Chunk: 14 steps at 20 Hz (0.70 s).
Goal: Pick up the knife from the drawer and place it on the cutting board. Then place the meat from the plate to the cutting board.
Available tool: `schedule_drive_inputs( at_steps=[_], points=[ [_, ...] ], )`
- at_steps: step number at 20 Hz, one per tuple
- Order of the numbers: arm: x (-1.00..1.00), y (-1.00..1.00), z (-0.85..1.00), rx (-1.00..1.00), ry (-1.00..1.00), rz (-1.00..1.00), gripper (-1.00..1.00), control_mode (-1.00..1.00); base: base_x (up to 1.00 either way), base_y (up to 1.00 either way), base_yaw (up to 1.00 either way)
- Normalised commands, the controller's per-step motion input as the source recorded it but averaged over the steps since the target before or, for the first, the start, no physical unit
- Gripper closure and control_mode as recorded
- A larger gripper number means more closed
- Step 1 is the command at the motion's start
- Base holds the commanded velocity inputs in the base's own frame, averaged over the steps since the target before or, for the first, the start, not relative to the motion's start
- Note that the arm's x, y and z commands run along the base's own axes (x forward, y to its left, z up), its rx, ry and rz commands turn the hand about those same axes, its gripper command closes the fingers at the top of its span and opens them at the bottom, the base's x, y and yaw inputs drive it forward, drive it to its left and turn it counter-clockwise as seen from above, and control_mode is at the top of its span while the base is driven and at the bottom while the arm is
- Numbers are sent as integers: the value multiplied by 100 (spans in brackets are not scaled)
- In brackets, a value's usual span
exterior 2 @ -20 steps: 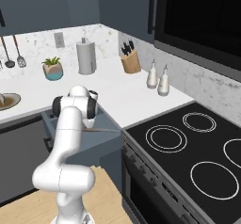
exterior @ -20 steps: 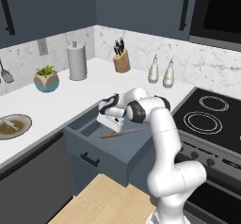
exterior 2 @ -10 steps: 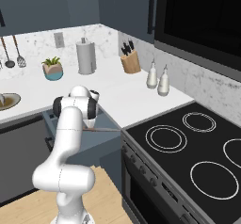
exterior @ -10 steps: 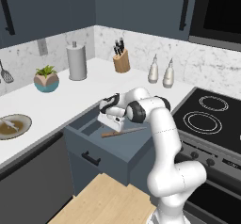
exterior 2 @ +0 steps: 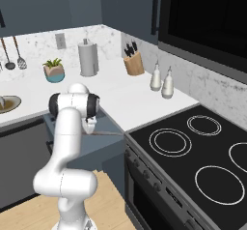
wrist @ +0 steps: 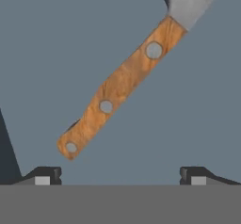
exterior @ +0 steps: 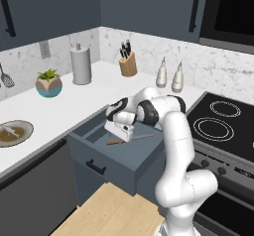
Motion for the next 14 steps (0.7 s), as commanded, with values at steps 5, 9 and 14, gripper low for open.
schedule_drive_inputs(
  at_steps=[5, 9, 14],
  points=[
    [-4, 0, 0, 0, 0, -10, -100, -100, 0, 0, 0],
    [2, 0, 0, -5, -3, -14, -100, -100, 0, 0, 0],
    [3, 0, 0, -5, -2, -12, -100, -100, 0, 0, 0]
  ],
)
